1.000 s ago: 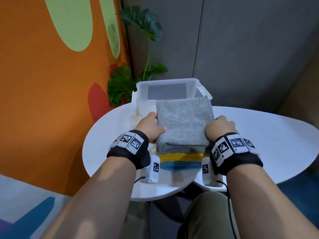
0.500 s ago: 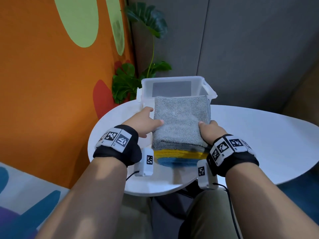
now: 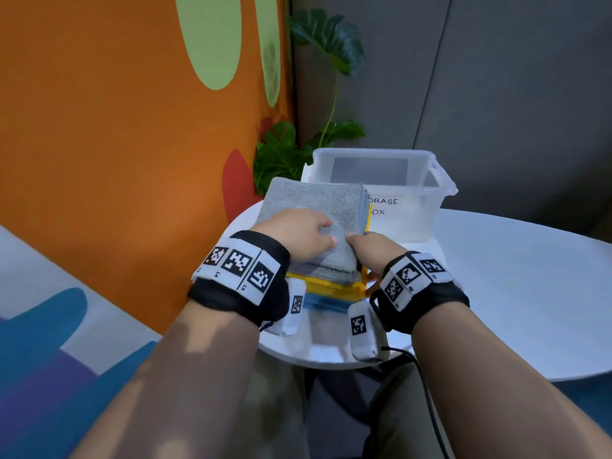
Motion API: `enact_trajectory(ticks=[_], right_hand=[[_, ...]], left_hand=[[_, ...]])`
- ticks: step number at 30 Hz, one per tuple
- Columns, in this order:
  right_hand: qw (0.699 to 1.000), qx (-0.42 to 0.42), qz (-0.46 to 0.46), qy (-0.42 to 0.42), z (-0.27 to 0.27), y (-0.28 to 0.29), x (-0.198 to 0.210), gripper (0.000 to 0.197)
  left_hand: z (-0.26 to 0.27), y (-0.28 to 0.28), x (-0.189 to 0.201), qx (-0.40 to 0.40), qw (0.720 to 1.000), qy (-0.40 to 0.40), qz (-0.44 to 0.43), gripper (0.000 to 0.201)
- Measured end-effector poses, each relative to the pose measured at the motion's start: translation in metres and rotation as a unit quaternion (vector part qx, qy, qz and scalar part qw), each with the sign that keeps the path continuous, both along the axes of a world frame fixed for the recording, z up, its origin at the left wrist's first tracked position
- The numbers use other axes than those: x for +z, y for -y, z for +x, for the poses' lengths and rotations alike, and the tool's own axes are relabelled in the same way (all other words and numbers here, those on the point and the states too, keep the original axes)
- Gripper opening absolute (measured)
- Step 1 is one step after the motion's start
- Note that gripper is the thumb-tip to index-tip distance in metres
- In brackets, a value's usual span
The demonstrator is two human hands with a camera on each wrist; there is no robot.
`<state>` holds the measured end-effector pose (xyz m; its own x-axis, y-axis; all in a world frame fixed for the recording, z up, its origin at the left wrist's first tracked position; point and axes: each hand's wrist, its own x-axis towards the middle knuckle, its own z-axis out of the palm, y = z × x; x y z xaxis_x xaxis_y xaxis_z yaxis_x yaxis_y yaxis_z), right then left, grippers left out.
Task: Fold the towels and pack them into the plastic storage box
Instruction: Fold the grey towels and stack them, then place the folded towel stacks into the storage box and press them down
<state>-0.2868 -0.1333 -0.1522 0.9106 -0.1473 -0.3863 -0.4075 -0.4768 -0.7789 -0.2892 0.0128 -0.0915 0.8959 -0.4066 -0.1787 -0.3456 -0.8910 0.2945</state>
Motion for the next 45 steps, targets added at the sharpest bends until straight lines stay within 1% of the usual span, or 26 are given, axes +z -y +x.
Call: enact_trajectory(ticks=[2, 5, 7, 8, 9, 11, 12, 15, 16, 17, 19, 21, 23, 25, 27, 29, 31, 36, 41, 45], right_hand=[[1.0, 0.006, 0.031, 0.0, 0.003, -0.01, 0.0, 0.026], [0.999, 0.027, 0.042, -0.006, 0.008, -0.022, 0.0, 0.023], [0.997, 0.036, 0.061, -0.013, 0.01, -0.03, 0.002, 0.033], [0.996, 0.05, 0.07, -0.012, 0.012, -0.033, 0.002, 0.034], [0.995, 0.062, 0.083, -0.011, 0.015, -0.037, 0.001, 0.03], [0.991, 0.049, 0.121, -0.021, 0.021, -0.045, -0.001, 0.024], [0.99, 0.039, 0.136, -0.029, 0.024, -0.048, -0.002, 0.028], [0.988, 0.045, 0.14, -0.042, 0.037, -0.056, -0.008, 0.052], [0.989, 0.049, 0.133, -0.041, 0.043, -0.058, -0.009, 0.056], [0.992, 0.057, 0.107, -0.036, 0.048, -0.059, -0.01, 0.056], [0.997, 0.075, 0.009, 0.0, 0.06, -0.058, -0.011, 0.054], [0.994, 0.033, -0.078, 0.076, 0.073, -0.051, -0.009, 0.043], [0.981, -0.028, -0.12, 0.153, 0.081, -0.04, -0.004, 0.034], [0.964, -0.075, -0.158, 0.2, 0.088, -0.028, 0.001, 0.036], [0.953, -0.069, -0.195, 0.222, 0.094, -0.02, 0.002, 0.045], [0.954, -0.025, -0.226, 0.197, 0.098, -0.013, 0.002, 0.056], [0.952, 0.003, -0.254, 0.17, 0.099, -0.007, 0.003, 0.06], [0.933, -0.026, -0.322, 0.156, 0.098, 0.008, 0.009, 0.05], [0.928, -0.042, -0.344, 0.138, 0.087, 0.021, 0.007, 0.042], [0.929, -0.038, -0.355, 0.102, 0.074, 0.025, 0.011, 0.041]], left_hand=[[0.0, -0.005, -0.007, -0.003, 1.0, -0.016, 0.021, 0.056], [0.006, -0.016, -0.02, -0.006, 0.998, -0.034, 0.044, 0.062], [0.014, -0.025, -0.03, 0.012, 0.996, -0.047, 0.075, 0.065], [0.018, -0.03, -0.035, 0.026, 0.994, -0.053, 0.093, 0.066], [0.021, -0.035, -0.038, 0.042, 0.992, -0.059, 0.106, 0.067], [0.027, -0.044, -0.044, 0.07, 0.989, -0.065, 0.117, 0.065], [0.029, -0.048, -0.044, 0.08, 0.988, -0.064, 0.118, 0.063], [0.037, -0.057, -0.047, 0.098, 0.987, -0.058, 0.117, 0.061], [0.042, -0.06, -0.048, 0.104, 0.986, -0.058, 0.114, 0.061], [0.046, -0.062, -0.05, 0.11, 0.986, -0.062, 0.111, 0.061], [0.052, -0.065, -0.052, 0.114, 0.986, -0.067, 0.105, 0.06], [0.056, -0.066, -0.054, 0.113, 0.986, -0.068, 0.103, 0.06], [0.059, -0.065, -0.055, 0.112, 0.986, -0.07, 0.103, 0.059], [0.061, -0.063, -0.056, 0.112, 0.986, -0.075, 0.102, 0.059], [0.062, -0.063, -0.058, 0.112, 0.986, -0.077, 0.101, 0.059], [0.062, -0.063, -0.058, 0.112, 0.986, -0.077, 0.101, 0.059], [0.062, -0.063, -0.059, 0.113, 0.986, -0.075, 0.101, 0.058], [0.061, -0.063, -0.058, 0.116, 0.985, -0.076, 0.1, 0.058], [0.064, -0.064, -0.06, 0.115, 0.986, -0.076, 0.097, 0.058], [0.069, -0.066, -0.064, 0.111, 0.986, -0.079, 0.093, 0.06]])
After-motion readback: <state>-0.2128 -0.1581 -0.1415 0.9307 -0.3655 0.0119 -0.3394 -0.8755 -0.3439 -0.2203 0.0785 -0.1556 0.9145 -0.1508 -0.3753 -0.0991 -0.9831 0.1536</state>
